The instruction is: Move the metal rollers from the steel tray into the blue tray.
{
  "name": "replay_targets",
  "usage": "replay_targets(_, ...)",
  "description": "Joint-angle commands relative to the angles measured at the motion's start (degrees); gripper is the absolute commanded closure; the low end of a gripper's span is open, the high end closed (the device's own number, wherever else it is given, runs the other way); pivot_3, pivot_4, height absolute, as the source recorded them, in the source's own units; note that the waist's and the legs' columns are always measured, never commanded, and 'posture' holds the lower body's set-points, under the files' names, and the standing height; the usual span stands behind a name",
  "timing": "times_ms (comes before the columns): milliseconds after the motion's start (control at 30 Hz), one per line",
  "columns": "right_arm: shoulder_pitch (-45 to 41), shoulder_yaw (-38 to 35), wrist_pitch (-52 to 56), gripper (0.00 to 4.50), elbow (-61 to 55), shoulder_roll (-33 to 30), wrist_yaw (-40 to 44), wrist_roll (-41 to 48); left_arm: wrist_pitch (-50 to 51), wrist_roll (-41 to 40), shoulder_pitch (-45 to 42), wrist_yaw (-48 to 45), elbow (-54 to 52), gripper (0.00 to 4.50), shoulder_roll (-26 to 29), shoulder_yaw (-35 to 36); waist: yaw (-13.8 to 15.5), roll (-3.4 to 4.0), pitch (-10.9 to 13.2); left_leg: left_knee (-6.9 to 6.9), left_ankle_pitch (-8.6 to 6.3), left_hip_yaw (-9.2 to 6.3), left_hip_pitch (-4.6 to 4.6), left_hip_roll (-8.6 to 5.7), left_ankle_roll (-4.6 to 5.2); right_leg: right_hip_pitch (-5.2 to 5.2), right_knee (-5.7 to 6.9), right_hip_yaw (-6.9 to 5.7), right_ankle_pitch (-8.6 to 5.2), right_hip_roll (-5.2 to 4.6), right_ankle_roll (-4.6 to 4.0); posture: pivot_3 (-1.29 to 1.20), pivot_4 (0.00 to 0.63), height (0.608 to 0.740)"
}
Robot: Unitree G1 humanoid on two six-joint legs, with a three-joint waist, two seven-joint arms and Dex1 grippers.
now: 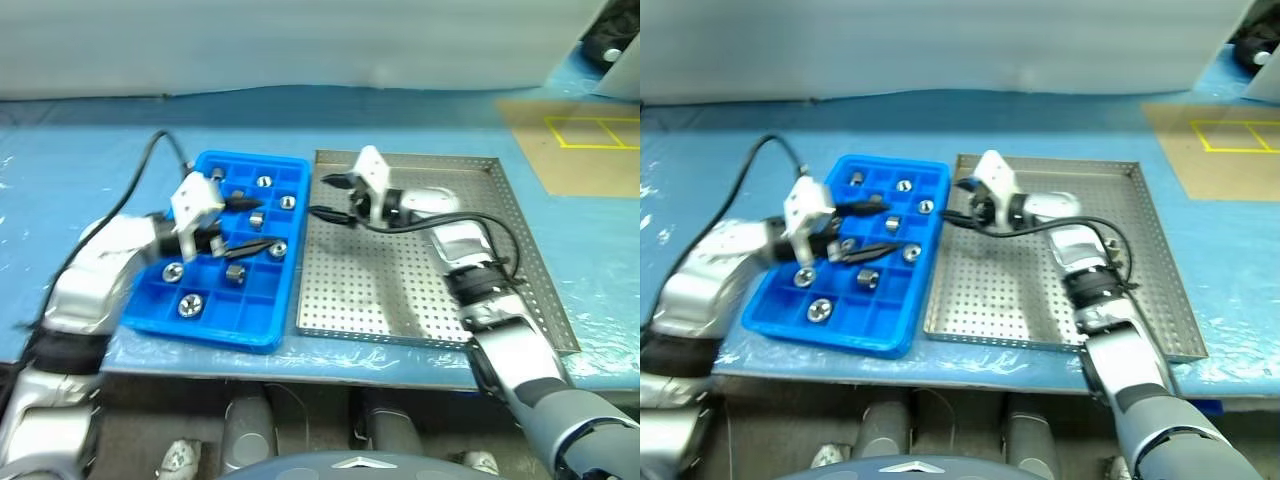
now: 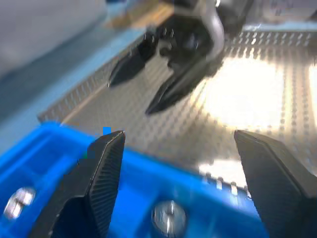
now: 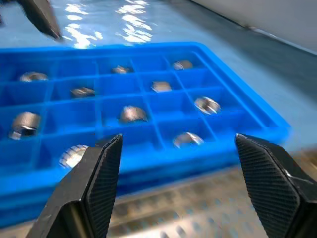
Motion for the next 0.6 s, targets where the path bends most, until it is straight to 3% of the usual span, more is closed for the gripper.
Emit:
replay_targets(33,3.6,-5.7,1.7,0.79,-4.7,-4.1,-5.0,-0.1,-4.7,1.9,-4.4,-3.9,6.4,0.77,-3.4,-3.8,-1.1,-0.03,0.0,0.14,-0.08,0.07,0.03,-0.03,0.13,0.01,0.01,0.14,0.01,-0.01,0.01,-0.23,0.15,0.74)
replay_targets(267,17.2,-15.2,6.2,0.79,-14.3,-10.5,-13.6,1.2,-10.1,3.4,-11.3,-9.6,17.1,0.77,-11.6,-7.7,-5.3,-0.05,0.0,0.34,-0.24,0.14,0.04,0.03,0.39,-0.01,-0.04,0.26,0.02,0.03,0.07,-0.41,0.15,0.74)
replay_targets(600,23.2,-17.0,7.3,0.79,-16.0,-10.5,-18.0,1.0,-13.7,5.0,-14.1,-12.4,23.3,0.77,-15.2,-7.7,-8.2,-0.04,0.0,0.65,-0.48,0.19,0.12,-0.06,0.81,0.1,-0.03,0.33,0.05,0.02,0.14,-0.44,0.15,0.74)
